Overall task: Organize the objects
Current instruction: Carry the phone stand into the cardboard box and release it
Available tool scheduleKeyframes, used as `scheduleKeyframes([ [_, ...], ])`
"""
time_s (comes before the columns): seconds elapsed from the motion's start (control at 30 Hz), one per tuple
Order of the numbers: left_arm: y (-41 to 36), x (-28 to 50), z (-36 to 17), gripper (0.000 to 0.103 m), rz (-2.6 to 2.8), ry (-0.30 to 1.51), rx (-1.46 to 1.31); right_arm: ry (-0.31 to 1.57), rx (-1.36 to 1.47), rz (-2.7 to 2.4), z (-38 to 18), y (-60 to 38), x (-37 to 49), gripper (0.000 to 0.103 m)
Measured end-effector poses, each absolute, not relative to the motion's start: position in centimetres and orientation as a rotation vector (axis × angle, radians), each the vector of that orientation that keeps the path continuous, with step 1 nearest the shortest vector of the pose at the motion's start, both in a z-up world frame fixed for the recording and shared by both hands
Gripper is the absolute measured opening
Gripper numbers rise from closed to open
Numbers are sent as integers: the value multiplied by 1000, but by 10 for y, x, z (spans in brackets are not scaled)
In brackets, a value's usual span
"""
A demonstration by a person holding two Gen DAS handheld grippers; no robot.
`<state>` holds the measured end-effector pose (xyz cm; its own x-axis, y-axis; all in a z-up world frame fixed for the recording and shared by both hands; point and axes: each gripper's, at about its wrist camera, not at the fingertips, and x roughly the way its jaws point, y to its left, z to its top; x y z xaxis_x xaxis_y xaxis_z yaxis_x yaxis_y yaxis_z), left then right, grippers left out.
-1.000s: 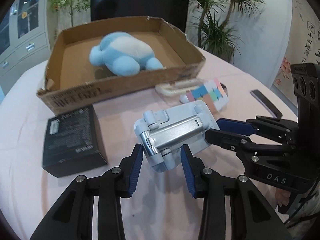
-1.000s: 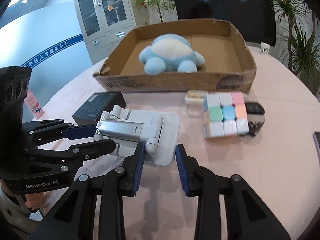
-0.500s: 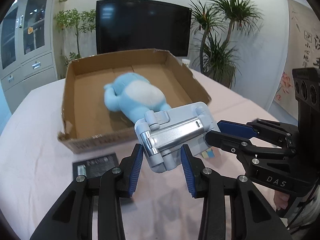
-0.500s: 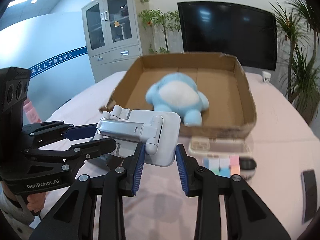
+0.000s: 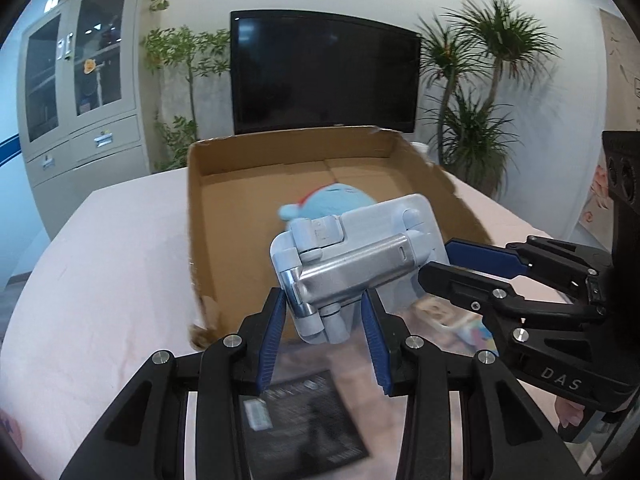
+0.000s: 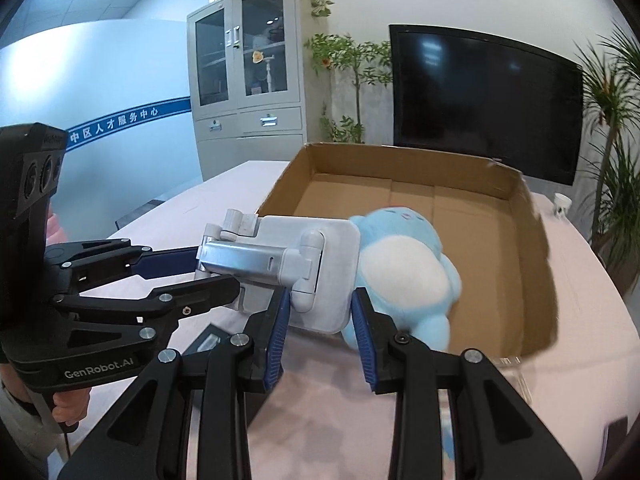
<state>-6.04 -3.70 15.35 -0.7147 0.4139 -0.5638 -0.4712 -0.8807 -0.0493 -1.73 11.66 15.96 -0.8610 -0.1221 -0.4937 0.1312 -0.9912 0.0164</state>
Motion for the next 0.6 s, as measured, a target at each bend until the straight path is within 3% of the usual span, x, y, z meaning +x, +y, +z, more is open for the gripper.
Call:
scheduleKeyframes([
  [0.6, -54, -169, 64, 36, 2531, 84, -1059, -7, 955, -2837, 89, 106, -110, 29],
])
